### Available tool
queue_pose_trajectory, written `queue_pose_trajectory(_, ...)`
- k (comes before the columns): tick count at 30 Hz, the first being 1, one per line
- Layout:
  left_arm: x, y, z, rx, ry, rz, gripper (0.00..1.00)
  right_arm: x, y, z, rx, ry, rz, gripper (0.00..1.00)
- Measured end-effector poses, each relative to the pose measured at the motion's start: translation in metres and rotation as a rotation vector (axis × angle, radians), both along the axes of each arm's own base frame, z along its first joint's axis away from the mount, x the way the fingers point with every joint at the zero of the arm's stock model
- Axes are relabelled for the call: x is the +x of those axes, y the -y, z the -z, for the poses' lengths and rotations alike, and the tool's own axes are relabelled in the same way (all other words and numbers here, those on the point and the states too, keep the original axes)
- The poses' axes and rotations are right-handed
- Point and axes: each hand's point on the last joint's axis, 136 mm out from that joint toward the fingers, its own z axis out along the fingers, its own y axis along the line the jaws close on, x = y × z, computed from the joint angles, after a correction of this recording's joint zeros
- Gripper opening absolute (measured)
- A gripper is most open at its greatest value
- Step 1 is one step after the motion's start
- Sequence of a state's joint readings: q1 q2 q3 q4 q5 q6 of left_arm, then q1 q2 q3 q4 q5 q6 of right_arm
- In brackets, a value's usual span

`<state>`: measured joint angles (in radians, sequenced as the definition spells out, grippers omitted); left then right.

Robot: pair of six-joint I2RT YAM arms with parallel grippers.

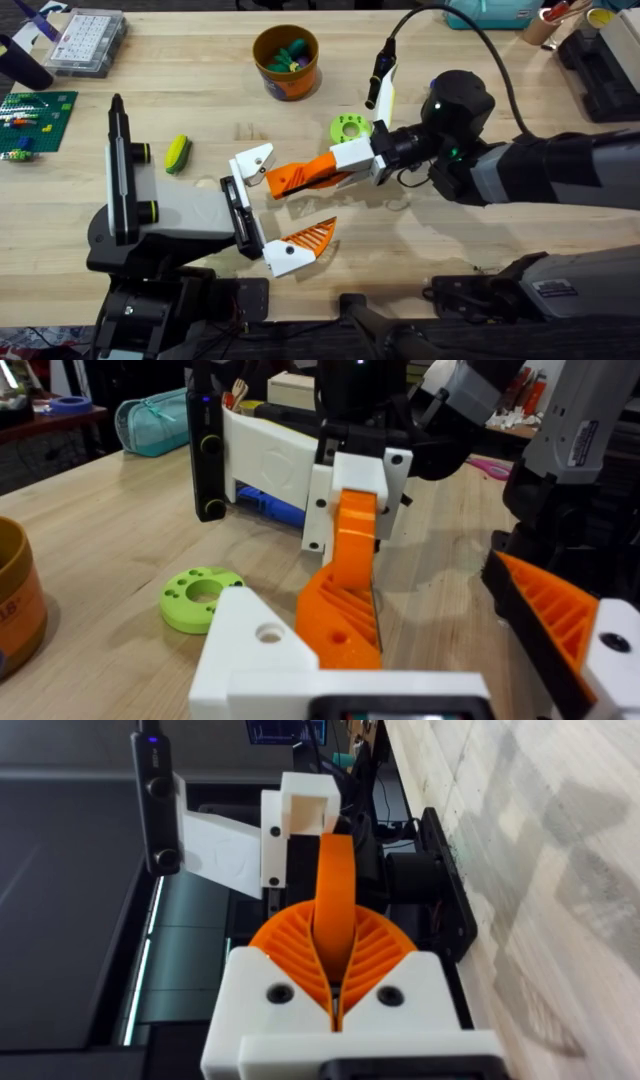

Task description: Pick up the gripper from the table and insert it into the empty holder that is missing its gripper. Then pick up a screw, insert it into the mounting hole, and use the screwdriver to tighten it. Finally, clean up the table by picking up the vegetable and placing it into the bucket.

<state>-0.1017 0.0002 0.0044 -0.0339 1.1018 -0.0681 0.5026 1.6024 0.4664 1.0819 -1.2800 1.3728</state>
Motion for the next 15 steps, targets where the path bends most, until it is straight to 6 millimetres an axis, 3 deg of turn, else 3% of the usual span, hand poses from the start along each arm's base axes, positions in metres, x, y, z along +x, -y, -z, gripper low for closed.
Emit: queue_pose_trajectory(15, 0.0, 0.0, 0.011, 0.007, -0.072, -0.004, 0.99, -0.001, 0.0, 0.003, -0.009, -0.024, -0.004, 0.014)
